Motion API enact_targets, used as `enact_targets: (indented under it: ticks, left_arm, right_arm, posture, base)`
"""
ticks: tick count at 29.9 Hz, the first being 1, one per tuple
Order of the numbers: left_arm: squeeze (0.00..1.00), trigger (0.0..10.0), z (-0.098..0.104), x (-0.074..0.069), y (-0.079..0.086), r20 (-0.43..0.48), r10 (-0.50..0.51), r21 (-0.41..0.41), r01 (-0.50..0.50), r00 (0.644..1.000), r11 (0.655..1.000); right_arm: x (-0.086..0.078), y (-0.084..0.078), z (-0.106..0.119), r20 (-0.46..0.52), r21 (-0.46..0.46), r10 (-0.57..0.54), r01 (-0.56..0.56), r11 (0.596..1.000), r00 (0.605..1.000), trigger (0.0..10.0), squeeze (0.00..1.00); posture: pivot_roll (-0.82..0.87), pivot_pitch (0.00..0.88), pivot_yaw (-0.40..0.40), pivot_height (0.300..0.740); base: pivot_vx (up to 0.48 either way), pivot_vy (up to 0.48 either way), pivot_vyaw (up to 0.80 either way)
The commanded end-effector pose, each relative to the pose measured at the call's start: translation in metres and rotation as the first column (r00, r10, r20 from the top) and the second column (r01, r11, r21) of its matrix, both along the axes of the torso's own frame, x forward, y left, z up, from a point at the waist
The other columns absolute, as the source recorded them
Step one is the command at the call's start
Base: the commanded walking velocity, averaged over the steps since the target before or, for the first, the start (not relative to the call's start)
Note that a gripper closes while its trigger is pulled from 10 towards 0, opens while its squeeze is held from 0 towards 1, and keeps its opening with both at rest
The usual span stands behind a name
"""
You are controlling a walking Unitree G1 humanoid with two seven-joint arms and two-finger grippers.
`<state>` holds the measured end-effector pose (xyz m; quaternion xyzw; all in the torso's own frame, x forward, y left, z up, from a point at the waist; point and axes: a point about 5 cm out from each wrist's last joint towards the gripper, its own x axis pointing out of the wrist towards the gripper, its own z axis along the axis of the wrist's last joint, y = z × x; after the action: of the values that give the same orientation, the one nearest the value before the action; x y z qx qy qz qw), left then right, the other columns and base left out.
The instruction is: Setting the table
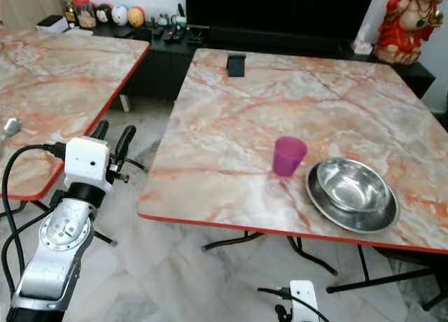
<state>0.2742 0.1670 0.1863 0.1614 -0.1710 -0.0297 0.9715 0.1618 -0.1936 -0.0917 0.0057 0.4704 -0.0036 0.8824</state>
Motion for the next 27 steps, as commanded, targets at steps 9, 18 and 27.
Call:
enact_targets:
  ticks: [9, 18, 27]
  left_arm:
    - [0.0, 10.0, 0.0005, 0.0001, -0.0053, 0.001, -0.015, 0.014, 0.015, 1.0, 1.0]
    - [0.0, 10.0, 0.0006, -0.0002, -0.0054, 0.002, -0.013, 0.015, 0.013, 1.0, 1.0]
    - [0.0, 10.0, 0.0007, -0.0004, -0.0059, 0.002, -0.012, 0.011, 0.012, 1.0, 1.0]
  right_arm:
    - [-0.0006, -0.007, 0.0009, 0.002, -0.019, -0.004, 0.004, 1.0, 1.0, 10.0, 0.0]
    - [-0.0007, -0.0071, 0.0009, 0.003, -0.018, -0.003, 0.003, 1.0, 1.0, 10.0, 0.0]
    - [-0.0005, -0.0074, 0.0011, 0.005, -0.016, -0.003, 0.003, 1.0, 1.0, 10.0, 0.0]
  posture:
    - [0.07, 0.0, -0.05, 0.74]
    - [0.07, 0.0, -0.051, 0.74]
    - [0.07, 0.0, -0.053, 0.74]
  base:
    - [0.0, 0.285, 0.0]
    - [0.0, 0.287, 0.0]
    - [0.0, 0.286, 0.0]
